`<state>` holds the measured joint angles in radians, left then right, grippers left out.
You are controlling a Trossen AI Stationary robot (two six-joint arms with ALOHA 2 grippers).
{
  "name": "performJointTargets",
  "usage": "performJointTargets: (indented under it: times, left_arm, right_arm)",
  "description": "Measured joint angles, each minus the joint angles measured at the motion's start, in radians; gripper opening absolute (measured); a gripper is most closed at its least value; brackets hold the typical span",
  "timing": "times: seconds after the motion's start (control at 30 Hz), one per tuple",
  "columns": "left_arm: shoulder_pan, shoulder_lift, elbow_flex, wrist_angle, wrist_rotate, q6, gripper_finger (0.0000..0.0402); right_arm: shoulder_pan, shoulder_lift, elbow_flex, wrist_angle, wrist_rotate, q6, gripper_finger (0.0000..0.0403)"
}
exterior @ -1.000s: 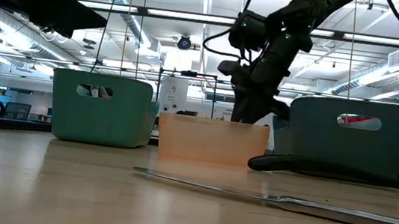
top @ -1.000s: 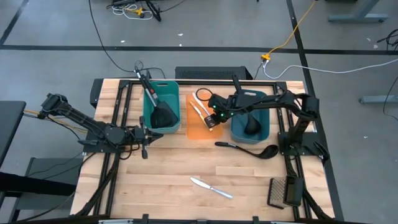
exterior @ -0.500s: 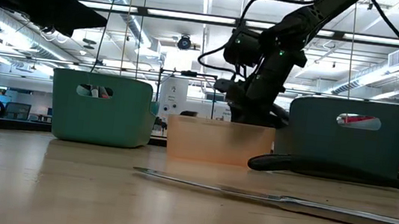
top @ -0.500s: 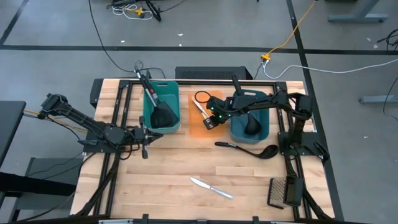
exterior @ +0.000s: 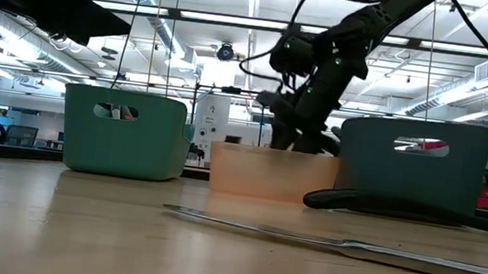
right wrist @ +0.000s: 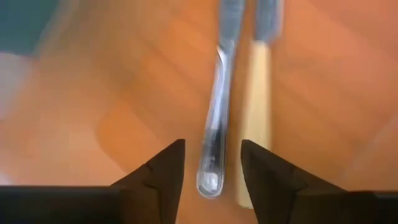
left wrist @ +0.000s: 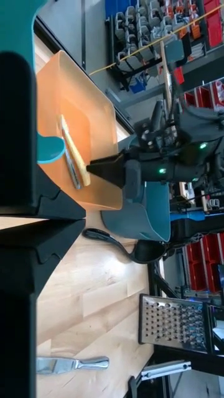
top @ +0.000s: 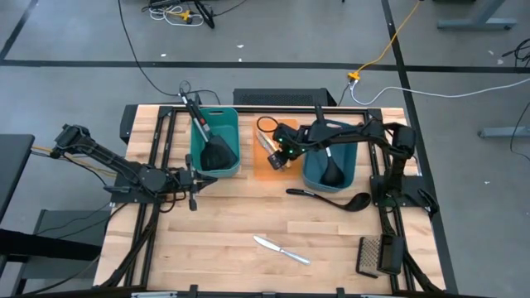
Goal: Pick & Place Kitchen Items
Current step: Adjust the dark blue bin
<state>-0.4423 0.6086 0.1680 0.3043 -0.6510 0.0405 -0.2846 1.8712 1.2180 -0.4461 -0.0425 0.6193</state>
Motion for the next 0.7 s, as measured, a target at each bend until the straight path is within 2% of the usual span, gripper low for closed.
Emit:
performJointTargets:
  times: [0.23, 0.4, 0.53, 0.7]
  left_arm:
    - [0.0, 0.0, 0.0, 0.0, 0.0, -0.004, 0.0016]
    - [0.0, 0.0, 0.0, 0.0, 0.0, -0.006, 0.0016]
    - [0.0, 0.0, 0.0, 0.0, 0.0, -0.006, 0.0016]
    - [0.0, 0.0, 0.0, 0.0, 0.0, -0.002, 0.0016]
  right_arm:
    - [0.048, -0.084, 0.081, -0.027, 0.021, -0.168, 0.0156]
    - [0.139, -0.243, 0.082, -0.072, 0.166, -0.349, 0.0132]
    - [0.23, -0.397, 0.075, -0.21, 0.287, -0.406, 0.0099]
    - [0.289, -0.58, -0.006, -0.332, 0.253, -0.368, 0.0025]
